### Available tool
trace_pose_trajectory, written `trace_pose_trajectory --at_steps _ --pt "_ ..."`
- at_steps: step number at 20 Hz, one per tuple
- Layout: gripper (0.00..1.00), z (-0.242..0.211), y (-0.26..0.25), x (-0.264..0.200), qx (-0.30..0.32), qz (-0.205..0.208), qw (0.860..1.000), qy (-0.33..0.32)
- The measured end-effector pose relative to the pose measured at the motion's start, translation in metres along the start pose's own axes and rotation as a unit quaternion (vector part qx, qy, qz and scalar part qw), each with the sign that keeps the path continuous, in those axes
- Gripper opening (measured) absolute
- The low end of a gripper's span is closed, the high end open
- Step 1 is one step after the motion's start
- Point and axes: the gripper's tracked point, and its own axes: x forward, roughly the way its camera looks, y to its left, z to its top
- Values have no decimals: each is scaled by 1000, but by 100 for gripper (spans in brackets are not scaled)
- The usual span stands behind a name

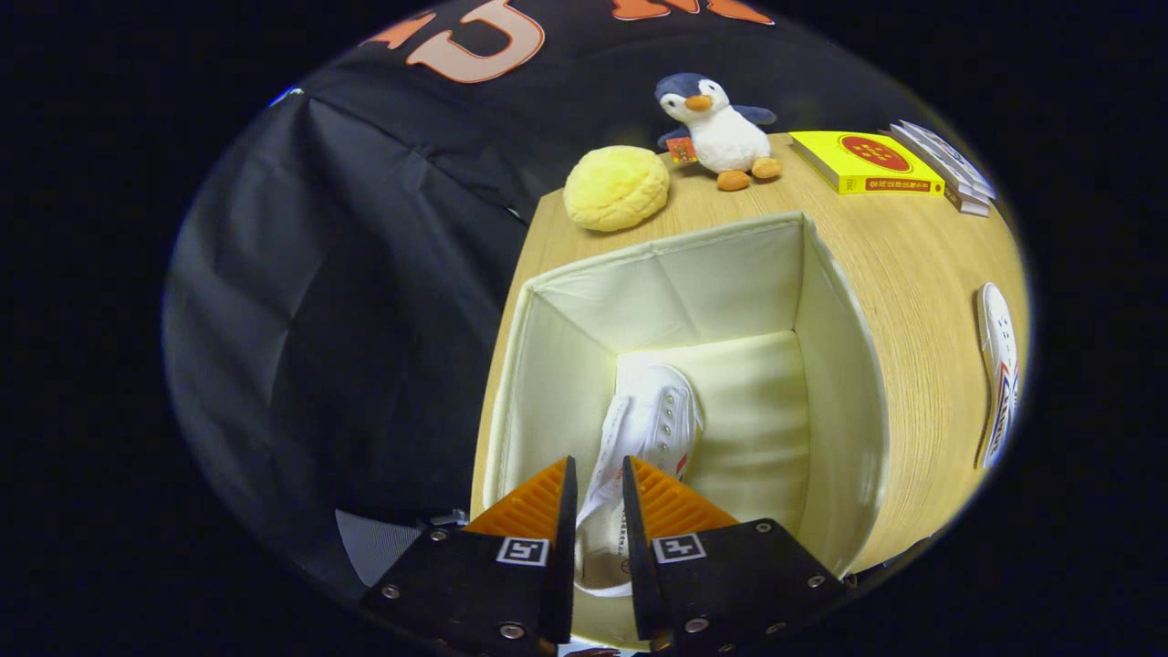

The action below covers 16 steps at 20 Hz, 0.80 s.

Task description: Open the storage box then place both shoes into the box .Put the left shoe in first, then the right shoe, with the right side of both shoes facing outward in a uniform manner.

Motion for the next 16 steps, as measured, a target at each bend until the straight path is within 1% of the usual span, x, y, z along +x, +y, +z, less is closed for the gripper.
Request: trace_pose_trajectory --at_steps 1,2,3,4,5,7,8,9,10,13,14,16 --pt "30 2 2 -8 -8 11 1000 -4" --pt "36 3 3 -20 -18 17 1000 -10" --pt "39 8 0 -29 -28 22 999 -20" --pt "47 12 -5 -40 -35 26 999 -32" --pt "49 18 -10 -51 -42 31 998 -44" --pt "60 29 -27 -74 -61 29 995 -69" --pt "69 34 -39 -85 -75 22 994 -81" --pt "74 38 -52 -93 -86 14 992 -91" --pt "81 39 -66 -101 -94 6 991 -99" --pt "89 40 -110 -123 -107 -12 987 -116" --pt "93 40 -129 -130 -110 -25 986 -119" --pt "95 40 -174 -140 -114 -61 984 -126"
